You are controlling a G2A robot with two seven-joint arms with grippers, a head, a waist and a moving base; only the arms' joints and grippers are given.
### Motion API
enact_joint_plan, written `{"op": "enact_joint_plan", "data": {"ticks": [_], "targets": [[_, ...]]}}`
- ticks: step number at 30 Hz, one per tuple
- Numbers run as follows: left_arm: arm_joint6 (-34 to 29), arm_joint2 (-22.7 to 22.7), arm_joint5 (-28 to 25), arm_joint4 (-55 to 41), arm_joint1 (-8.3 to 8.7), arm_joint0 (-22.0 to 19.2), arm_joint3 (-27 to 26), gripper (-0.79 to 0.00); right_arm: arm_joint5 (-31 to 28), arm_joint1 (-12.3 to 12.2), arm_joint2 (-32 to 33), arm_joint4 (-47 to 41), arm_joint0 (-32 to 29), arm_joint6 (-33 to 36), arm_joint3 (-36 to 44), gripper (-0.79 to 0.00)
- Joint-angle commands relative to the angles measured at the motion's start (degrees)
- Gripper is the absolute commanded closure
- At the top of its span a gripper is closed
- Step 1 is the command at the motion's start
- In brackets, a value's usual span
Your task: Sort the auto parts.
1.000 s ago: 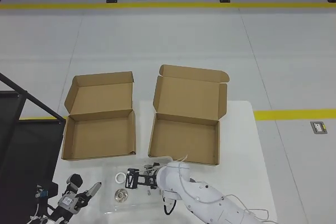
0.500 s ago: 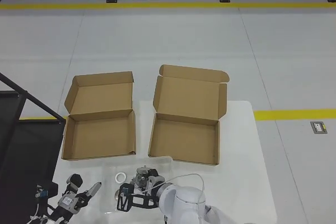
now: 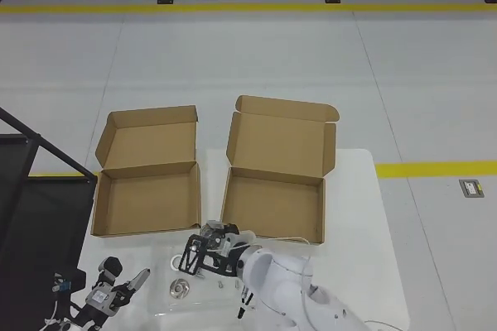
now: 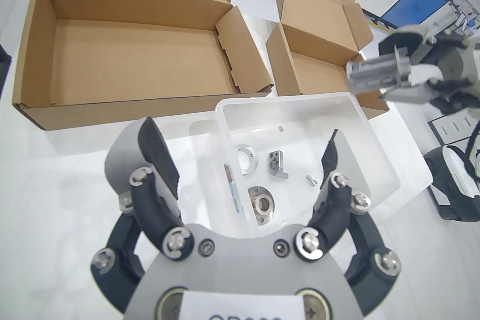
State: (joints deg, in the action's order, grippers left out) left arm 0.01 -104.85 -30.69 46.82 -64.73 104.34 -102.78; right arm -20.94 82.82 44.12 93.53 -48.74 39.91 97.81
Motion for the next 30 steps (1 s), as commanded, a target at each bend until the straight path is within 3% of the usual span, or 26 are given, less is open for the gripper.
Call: {"op": "enact_joint_plan", "data": {"ticks": [1, 9, 18, 23, 30], "targets": [[0.00, 0.00, 0.00, 0.00, 0.00, 0.00, 0.00, -0.785, 2.66, 0.29, 2.72, -2.01, 1.99, 0.24, -3.33, 0.000], [0.00, 0.00, 0.00, 0.00, 0.00, 0.00, 0.00, -0.785, 5.82, 3.66, 2.93, -13.29, 15.08, 3.65, -25.98, 0.000], [0.00, 0.00, 0.00, 0.00, 0.00, 0.00, 0.00, -0.785, 5.56, 8.52, -1.34, -21.50, 26.26, -0.66, -50.09, 0.000], [0.00, 0.00, 0.00, 0.00, 0.00, 0.00, 0.00, -0.785, 7.84, 10.81, -3.44, -22.03, 29.25, -1.51, -57.91, 0.000], [0.00, 0.00, 0.00, 0.00, 0.00, 0.00, 0.00, -0.785, 6.53, 13.17, -4.80, -23.58, 31.96, -2.23, -65.68, 0.000]]}}
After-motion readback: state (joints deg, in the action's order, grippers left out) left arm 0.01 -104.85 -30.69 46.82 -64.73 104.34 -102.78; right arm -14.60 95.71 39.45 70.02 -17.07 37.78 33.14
